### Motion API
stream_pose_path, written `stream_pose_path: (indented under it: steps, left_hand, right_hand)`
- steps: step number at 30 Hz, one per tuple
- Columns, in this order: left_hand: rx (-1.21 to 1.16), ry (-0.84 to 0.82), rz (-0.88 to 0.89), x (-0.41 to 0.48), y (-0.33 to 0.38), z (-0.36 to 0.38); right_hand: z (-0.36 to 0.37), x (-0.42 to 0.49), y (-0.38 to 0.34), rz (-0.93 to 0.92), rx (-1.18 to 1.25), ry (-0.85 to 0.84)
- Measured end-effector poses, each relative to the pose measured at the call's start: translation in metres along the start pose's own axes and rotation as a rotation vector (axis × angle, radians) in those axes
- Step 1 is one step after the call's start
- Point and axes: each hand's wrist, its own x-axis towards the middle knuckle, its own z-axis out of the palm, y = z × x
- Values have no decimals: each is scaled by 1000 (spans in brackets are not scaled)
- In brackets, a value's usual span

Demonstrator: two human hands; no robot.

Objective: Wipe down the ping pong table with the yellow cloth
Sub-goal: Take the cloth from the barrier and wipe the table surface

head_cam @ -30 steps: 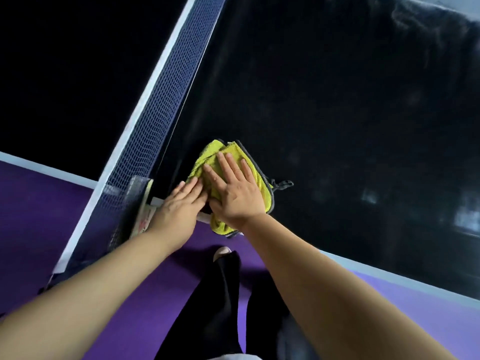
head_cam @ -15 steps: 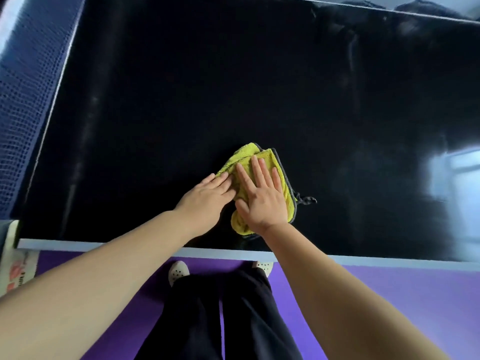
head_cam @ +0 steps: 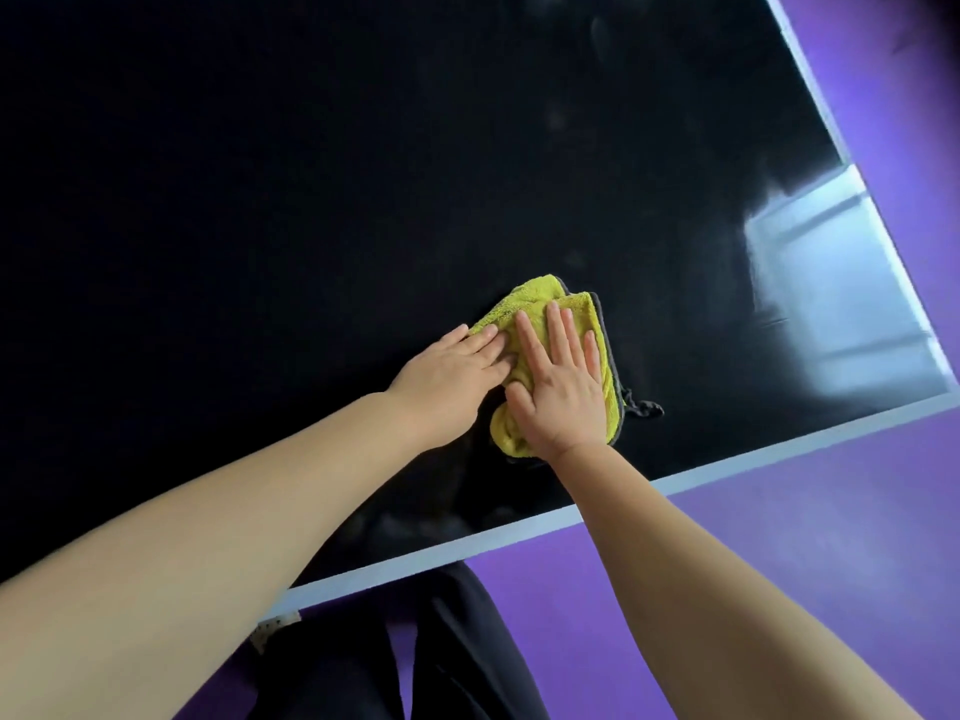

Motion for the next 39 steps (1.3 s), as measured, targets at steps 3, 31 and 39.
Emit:
stream_pose_path:
  steps: [3,31,39]
  left_hand:
    - [-9,-5,14,29,15,-6]
    - [-18,189,-383,-337,-227,70]
    - [-110,159,-714,-474,-264,106]
  right_hand:
    - [-10,7,24,51,20,25]
    - [110,-32,-391,-312,-81,-145]
    - [151,-62,-530,-633,-122,-242]
